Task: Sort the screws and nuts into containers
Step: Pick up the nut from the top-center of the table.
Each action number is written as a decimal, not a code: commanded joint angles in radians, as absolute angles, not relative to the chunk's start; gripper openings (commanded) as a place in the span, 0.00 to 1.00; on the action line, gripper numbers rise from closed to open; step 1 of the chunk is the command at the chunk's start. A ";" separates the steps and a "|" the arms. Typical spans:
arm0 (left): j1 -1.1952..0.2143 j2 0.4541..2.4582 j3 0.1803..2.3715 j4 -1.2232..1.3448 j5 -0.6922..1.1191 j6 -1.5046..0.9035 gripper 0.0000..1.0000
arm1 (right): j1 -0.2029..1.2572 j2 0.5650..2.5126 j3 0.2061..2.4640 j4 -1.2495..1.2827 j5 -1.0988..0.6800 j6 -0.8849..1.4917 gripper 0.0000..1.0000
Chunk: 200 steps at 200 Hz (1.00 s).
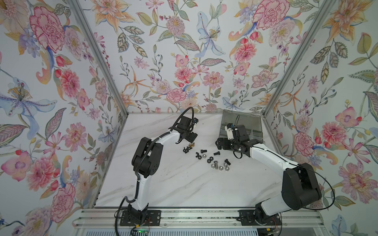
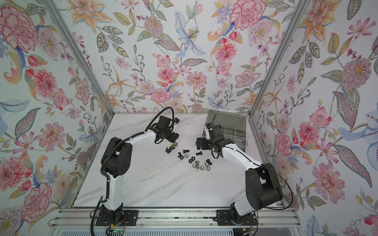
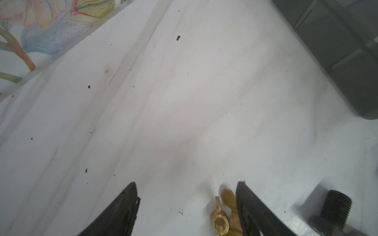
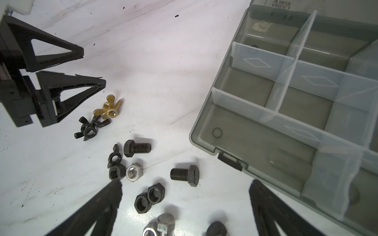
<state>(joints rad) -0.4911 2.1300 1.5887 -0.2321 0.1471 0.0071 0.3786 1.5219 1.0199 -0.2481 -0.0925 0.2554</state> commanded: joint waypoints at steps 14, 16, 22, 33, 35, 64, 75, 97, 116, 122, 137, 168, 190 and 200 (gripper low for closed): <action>-0.488 2.171 1.618 -0.259 0.133 -0.047 0.65 | 0.387 1.513 1.046 -0.278 -0.065 0.257 0.99; -0.488 2.172 1.618 -0.259 0.134 -0.048 0.65 | 0.385 1.514 1.047 -0.278 -0.065 0.258 0.99; -0.487 2.173 1.618 -0.259 0.139 -0.049 0.65 | 0.385 1.515 1.049 -0.281 -0.063 0.258 0.99; -0.488 2.178 1.615 -0.264 0.144 -0.052 0.64 | 0.387 1.517 1.051 -0.280 -0.063 0.258 0.99; -0.489 2.177 1.615 -0.263 0.144 -0.052 0.64 | 0.387 1.517 1.051 -0.280 -0.062 0.258 0.99; -0.496 2.171 1.574 -0.243 0.147 -0.058 0.64 | 0.388 1.518 1.051 -0.279 -0.057 0.256 0.99; -0.498 2.173 1.563 -0.238 0.146 -0.065 0.63 | 0.387 1.519 1.052 -0.283 -0.053 0.254 0.99; -0.497 2.184 1.564 -0.246 0.147 -0.066 0.61 | 0.388 1.518 1.052 -0.285 -0.050 0.254 0.99; -0.500 2.183 1.560 -0.249 0.150 -0.059 0.59 | 0.388 1.517 1.051 -0.288 -0.049 0.255 0.99; -0.500 2.183 1.559 -0.253 0.155 -0.056 0.59 | 0.388 1.516 1.051 -0.289 -0.050 0.254 0.99; -0.502 2.179 1.550 -0.253 0.156 -0.051 0.59 | 0.389 1.512 1.048 -0.289 -0.047 0.256 0.99; -0.503 2.183 1.541 -0.259 0.164 -0.051 0.57 | 0.389 1.513 1.046 -0.288 -0.045 0.256 0.99; -0.507 2.185 1.533 -0.261 0.163 -0.051 0.58 | 0.389 1.519 1.048 -0.288 -0.046 0.256 0.99; -0.508 2.186 1.530 -0.261 0.161 -0.051 0.57 | 0.388 1.521 1.048 -0.288 -0.047 0.256 0.99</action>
